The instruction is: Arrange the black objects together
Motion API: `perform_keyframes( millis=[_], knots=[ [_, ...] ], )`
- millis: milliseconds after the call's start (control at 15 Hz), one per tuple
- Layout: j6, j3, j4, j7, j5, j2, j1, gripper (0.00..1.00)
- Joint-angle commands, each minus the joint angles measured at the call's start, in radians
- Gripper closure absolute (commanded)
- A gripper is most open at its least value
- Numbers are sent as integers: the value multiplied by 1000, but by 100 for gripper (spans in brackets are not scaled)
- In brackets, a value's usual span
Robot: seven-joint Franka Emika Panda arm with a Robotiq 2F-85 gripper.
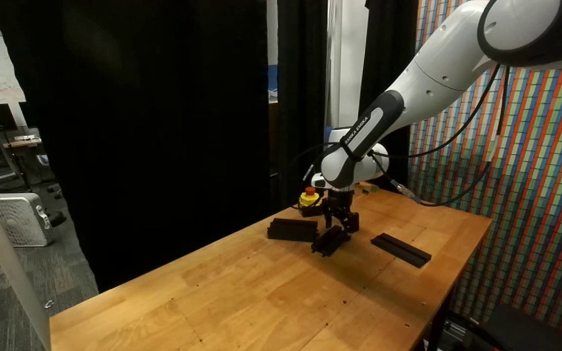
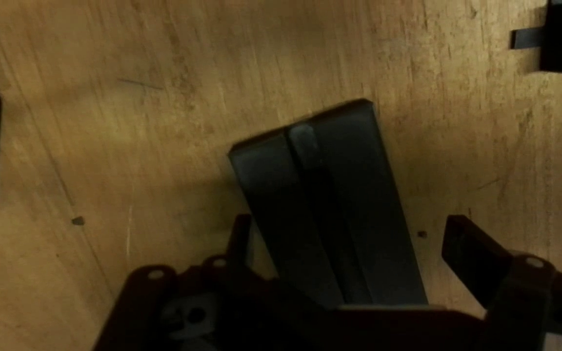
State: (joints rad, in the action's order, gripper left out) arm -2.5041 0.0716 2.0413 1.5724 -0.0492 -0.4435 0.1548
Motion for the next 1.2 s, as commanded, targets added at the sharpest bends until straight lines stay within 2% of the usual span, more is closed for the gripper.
perform_keyframes(
  millis=[0,733,800,867,1067,1133],
  knots=[
    [-21,3,-18,31,-1,-14,9,0],
    [-15,6,-78,49,-5,-76,10,0],
    [-18,8,-78,55,-3,-77,13,25],
    [-21,8,-78,57,-4,-76,14,26],
    [-29,2,-69,53,-9,-56,11,50],
    [-33,-3,-62,51,-15,-46,10,54]
  ],
)
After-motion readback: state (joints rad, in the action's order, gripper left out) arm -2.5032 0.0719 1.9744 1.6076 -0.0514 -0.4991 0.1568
